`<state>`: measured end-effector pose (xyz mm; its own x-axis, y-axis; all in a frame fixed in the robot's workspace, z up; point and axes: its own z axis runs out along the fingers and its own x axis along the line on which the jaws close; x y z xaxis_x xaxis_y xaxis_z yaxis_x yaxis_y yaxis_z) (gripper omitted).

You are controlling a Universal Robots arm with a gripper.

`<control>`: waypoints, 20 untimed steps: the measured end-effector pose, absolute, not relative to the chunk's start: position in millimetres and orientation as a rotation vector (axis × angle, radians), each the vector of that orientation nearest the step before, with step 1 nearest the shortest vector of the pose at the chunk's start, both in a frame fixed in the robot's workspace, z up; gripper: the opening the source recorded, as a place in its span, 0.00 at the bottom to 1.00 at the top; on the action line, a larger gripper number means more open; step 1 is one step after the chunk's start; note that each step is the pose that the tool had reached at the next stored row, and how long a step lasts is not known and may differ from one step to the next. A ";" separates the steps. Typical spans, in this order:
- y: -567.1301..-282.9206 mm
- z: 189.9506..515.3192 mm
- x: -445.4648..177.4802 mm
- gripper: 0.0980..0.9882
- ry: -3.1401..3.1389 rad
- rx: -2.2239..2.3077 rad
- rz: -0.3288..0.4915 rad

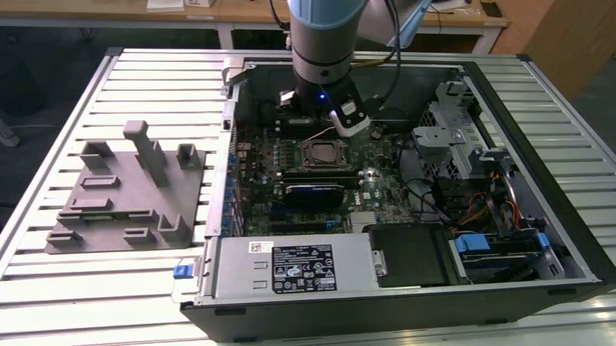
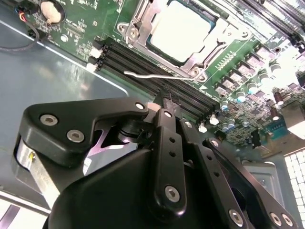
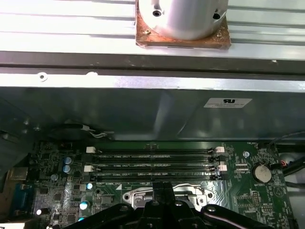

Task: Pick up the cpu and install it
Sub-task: 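Install the first cpu locking lever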

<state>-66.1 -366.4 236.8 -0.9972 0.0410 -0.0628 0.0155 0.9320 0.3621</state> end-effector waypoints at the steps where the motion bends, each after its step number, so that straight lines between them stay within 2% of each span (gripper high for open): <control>1: -366.2 236.6 -66.1 0.01 3.018 0.048 0.559; 15: -361.1 233.1 -66.1 0.01 3.020 0.097 0.438; 20: -356.9 231.7 -66.1 0.01 3.021 0.107 0.420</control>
<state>-66.1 -356.9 231.7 -0.9936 0.0812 -0.0788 0.0567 0.9599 0.2747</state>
